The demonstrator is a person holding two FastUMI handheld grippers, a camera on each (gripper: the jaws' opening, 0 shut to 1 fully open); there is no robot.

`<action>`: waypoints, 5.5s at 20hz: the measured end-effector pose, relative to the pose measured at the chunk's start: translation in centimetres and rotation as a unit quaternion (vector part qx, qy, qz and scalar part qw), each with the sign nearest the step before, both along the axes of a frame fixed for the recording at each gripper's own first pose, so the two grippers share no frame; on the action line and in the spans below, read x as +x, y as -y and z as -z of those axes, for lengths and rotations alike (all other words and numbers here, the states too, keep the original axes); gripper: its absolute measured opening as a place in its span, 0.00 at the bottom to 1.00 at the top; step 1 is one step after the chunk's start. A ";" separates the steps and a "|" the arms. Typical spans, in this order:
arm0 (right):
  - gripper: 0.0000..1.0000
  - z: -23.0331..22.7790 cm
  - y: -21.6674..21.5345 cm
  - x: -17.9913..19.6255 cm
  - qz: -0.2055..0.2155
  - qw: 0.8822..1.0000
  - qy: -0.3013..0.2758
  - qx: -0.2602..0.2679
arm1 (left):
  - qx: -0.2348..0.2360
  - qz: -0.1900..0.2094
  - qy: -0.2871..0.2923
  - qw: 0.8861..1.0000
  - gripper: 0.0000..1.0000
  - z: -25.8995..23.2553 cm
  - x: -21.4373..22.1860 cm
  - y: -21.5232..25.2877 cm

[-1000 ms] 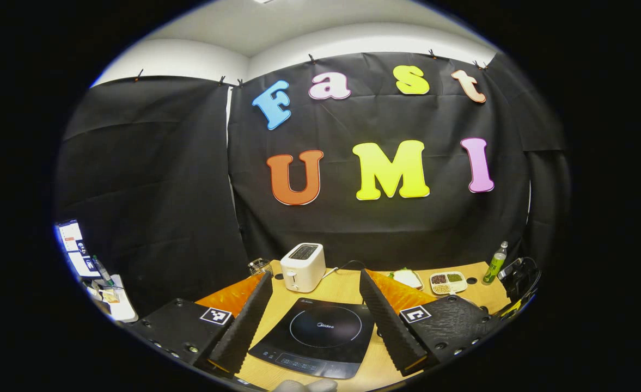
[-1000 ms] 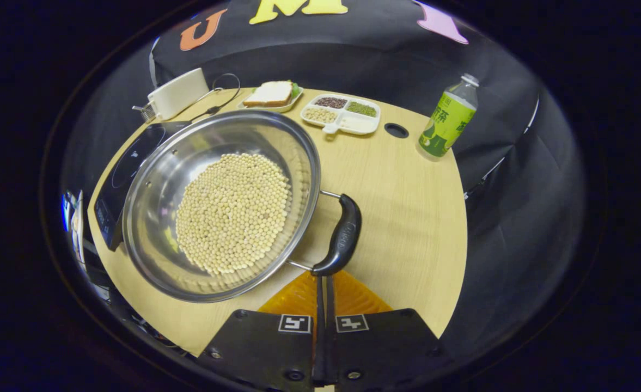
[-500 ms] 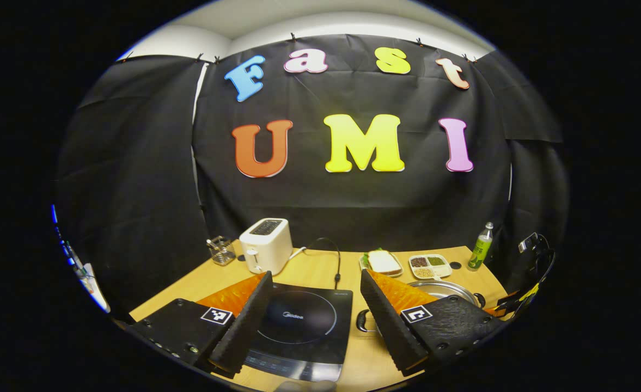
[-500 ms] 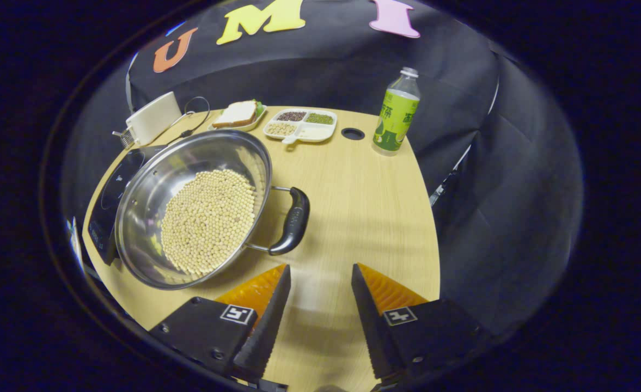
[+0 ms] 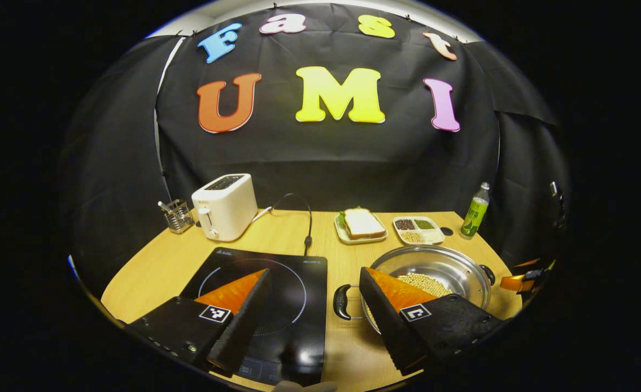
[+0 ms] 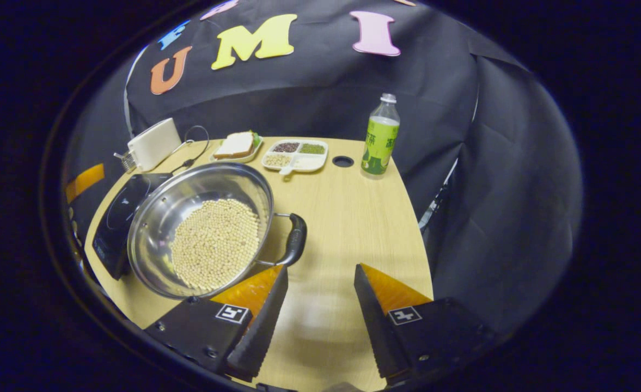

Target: First push the handle of the pot to place it horizontally, then grasp the pot with both hands and set it on the induction cooktop.

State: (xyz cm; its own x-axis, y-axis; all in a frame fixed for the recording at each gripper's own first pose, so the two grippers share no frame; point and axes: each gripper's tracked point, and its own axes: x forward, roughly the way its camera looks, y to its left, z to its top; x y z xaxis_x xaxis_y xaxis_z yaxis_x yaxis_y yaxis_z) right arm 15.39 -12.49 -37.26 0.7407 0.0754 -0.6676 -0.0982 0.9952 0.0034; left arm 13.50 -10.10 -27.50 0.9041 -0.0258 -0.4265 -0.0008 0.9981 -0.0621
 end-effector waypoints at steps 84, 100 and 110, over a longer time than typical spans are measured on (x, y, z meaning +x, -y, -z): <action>0.52 -3.0 -33.3 3.1 0.012 0.997 -0.051 0.062 | 0.025 -0.006 -0.101 0.995 0.56 5.6 2.9 -21.7; 0.53 -2.1 -36.9 3.2 0.036 0.997 -0.053 0.042 | 0.036 0.006 -0.106 0.994 0.58 8.1 3.6 -24.7; 0.85 -2.3 -35.6 3.5 0.027 0.999 -0.022 0.040 | 0.020 -0.010 -0.067 0.998 0.99 8.0 2.8 -26.6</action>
State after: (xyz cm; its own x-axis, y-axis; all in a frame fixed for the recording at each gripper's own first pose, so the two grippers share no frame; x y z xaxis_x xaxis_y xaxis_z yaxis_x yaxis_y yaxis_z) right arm 18.94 23.06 -34.97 0.7153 0.0904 -0.6929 -0.0417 0.9953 0.0868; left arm 16.34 16.47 -35.47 0.8391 0.0105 -0.5438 -0.0262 0.9994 -0.0211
